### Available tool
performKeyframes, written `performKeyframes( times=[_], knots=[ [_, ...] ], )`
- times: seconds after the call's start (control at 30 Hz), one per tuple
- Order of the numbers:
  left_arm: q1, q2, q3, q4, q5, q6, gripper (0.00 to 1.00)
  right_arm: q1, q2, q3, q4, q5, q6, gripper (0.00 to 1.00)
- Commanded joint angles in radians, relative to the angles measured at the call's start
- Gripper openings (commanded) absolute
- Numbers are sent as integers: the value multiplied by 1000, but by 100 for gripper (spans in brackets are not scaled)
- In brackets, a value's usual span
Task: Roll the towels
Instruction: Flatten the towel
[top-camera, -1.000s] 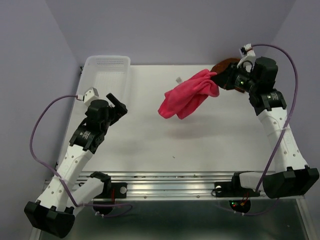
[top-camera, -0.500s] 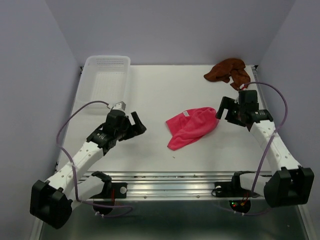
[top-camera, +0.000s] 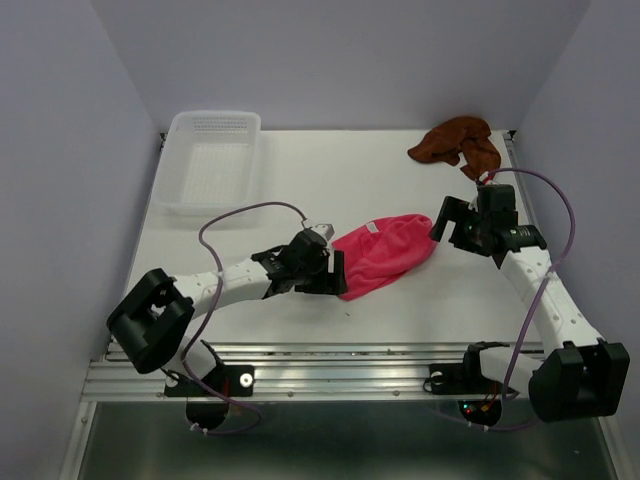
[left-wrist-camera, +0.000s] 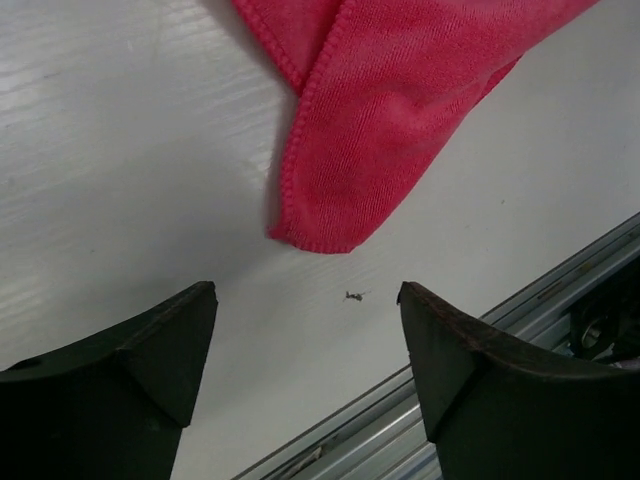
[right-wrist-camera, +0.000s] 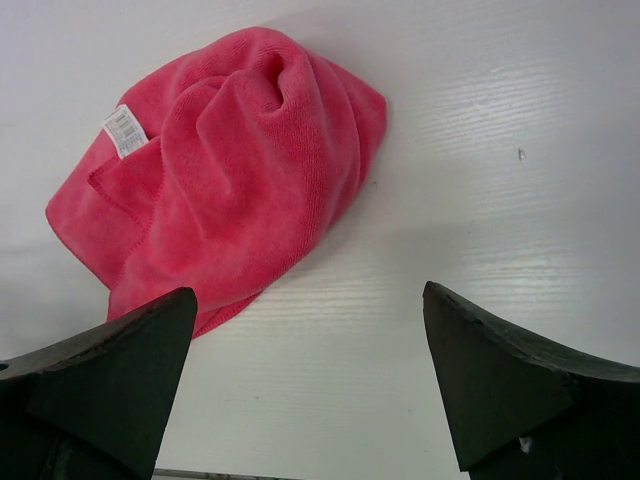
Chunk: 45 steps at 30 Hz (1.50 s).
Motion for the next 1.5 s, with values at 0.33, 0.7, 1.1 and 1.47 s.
performKeyframes(
  times=[0.33, 0.7, 1.1, 1.47],
  knots=[
    [-80, 260, 146, 34, -27, 59, 31, -1, 43, 20, 83, -137, -61, 100],
    [-83, 156, 149, 11, -111, 13, 0, 89, 55, 8, 48, -76, -97, 100],
    [-2, -45, 318, -52, -294, -40, 0, 368, -40, -133, 119, 2, 49, 100],
    [159, 64, 445, -47, -243, -56, 0, 830, 90, -113, 248, 315, 2, 100]
  ],
)
